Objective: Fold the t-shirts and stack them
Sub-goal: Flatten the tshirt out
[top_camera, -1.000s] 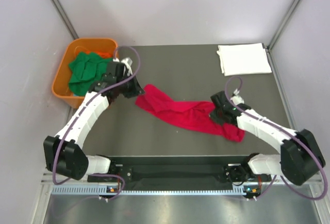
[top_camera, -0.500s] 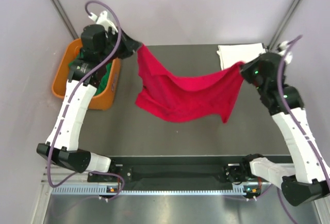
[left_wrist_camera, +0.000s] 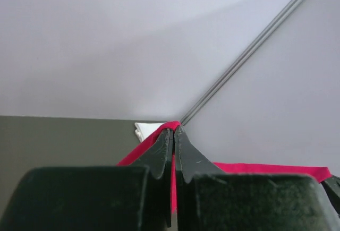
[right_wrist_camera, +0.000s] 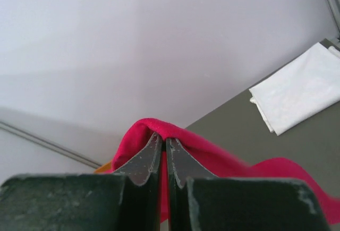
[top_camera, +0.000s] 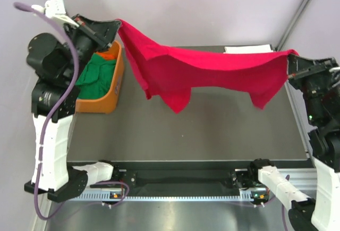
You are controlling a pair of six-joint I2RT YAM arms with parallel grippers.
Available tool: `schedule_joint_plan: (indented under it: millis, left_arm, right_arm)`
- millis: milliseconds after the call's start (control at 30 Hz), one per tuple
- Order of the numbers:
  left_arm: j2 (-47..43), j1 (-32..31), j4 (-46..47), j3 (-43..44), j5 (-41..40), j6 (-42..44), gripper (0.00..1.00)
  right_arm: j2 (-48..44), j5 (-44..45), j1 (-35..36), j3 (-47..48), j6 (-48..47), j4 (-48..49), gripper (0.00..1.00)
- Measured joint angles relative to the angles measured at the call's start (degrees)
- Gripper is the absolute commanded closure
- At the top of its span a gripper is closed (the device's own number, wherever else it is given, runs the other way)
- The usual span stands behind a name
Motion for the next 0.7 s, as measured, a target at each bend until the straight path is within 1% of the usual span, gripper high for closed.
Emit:
schedule_joint_plan:
  millis: [200,433,567,700]
  left_arm:
    - [-4.8,0.0,0.0,0.0,1.8,-1.7,1.00]
    - [-5.4,0.0,1.8,-1.1,4.7,-2.6,1.00]
    - [-3.2,0.0,4.2,-4.3,6.6,-2.3,1.00]
    - [2.7,0.0,5.9,-5.6,6.4,-0.8,1.00]
  right_arm:
    - [-3.6,-0.9,0.0,3.3,0.5,-2.9,1.00]
    - [-6.2,-0.3,0.0,4.8,0.5,-3.8,1.00]
    - [-5.7,-0.3,0.0,0.5,-0.1,-1.4,1.00]
    - [-2.4,-0.8,0.0,-5.0,-1.2,2.8,1.00]
